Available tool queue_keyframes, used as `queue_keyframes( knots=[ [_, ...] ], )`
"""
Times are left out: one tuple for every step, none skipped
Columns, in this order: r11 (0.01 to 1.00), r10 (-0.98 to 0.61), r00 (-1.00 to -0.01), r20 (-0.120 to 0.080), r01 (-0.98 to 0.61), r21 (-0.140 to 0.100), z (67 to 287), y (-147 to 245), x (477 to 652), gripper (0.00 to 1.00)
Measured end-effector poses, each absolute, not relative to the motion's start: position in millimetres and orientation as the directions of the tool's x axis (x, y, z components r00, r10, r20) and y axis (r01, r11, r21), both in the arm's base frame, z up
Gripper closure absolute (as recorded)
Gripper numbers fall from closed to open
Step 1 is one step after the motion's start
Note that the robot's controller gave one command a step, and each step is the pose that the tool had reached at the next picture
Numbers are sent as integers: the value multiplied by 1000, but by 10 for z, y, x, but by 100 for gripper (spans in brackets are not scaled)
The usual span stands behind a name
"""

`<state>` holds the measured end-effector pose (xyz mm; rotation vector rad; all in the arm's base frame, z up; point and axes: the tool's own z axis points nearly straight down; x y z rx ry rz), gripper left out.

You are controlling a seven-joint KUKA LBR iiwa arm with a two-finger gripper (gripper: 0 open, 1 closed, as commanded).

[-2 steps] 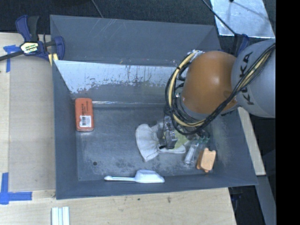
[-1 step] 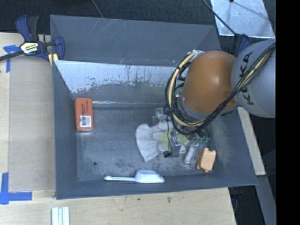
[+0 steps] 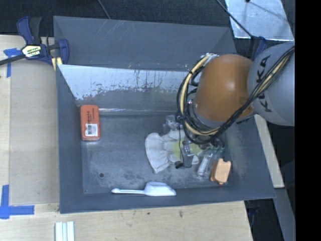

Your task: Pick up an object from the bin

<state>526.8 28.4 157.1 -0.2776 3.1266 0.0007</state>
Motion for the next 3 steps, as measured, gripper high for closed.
queue_keyframes(
  knots=[
    [982,-188,-982,-7,-188,0,1248,234,5334,0],
    [985,-172,-985,-5,-172,0,790,144,5410,100],
    [985,-171,-985,-5,-171,0,790,144,5409,100]
  ],
)
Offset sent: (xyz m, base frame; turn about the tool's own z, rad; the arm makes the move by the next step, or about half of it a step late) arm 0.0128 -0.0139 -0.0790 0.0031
